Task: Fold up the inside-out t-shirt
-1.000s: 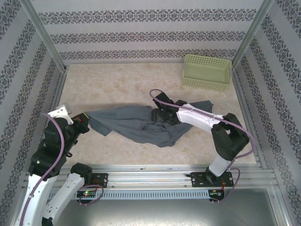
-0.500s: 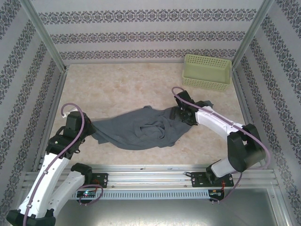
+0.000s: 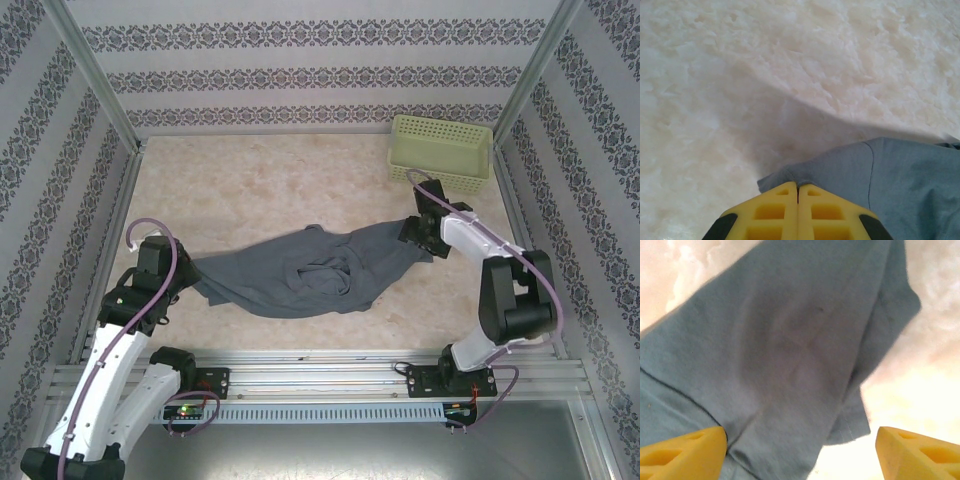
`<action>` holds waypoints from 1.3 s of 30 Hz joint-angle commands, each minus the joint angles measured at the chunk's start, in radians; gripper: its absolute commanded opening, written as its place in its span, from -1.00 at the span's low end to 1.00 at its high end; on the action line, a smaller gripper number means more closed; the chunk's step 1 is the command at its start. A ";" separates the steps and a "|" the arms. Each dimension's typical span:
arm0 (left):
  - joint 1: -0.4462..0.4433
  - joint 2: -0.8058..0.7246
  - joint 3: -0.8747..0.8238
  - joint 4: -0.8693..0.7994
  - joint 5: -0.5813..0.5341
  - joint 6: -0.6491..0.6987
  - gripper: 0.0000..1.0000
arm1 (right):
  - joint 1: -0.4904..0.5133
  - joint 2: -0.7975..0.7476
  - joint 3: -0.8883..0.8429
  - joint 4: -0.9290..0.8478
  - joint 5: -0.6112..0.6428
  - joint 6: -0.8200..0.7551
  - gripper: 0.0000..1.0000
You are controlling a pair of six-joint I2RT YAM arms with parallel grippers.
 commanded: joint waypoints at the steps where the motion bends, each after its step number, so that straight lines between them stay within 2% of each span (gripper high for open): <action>1: 0.021 0.000 -0.004 -0.002 0.011 0.001 -1.00 | -0.002 0.061 0.049 -0.023 -0.021 -0.024 0.48; 8: 0.038 0.001 -0.004 0.006 0.027 0.006 -1.00 | -0.005 0.135 0.102 -0.050 -0.040 -0.031 0.34; 14: 0.045 0.000 -0.002 0.014 0.044 0.007 -1.00 | -0.006 0.196 0.147 -0.076 -0.064 -0.043 0.11; 17: 0.048 -0.003 0.001 0.012 0.051 0.009 -1.00 | -0.008 0.210 0.159 -0.084 -0.067 -0.044 -0.15; 22: 0.053 -0.009 0.023 0.012 0.066 0.012 -1.00 | -0.010 0.176 0.143 -0.082 -0.027 -0.034 -0.84; 24: 0.052 -0.020 0.032 0.010 0.063 0.015 -1.00 | -0.009 0.125 0.113 -0.061 0.000 -0.022 -1.00; 29: 0.054 -0.046 0.078 -0.008 0.033 0.030 -1.00 | -0.016 -0.080 0.014 0.000 0.054 0.001 -1.00; 39: 0.056 -0.076 0.261 -0.037 -0.104 0.093 -1.00 | -0.026 -0.428 0.047 -0.103 0.075 -0.017 -1.00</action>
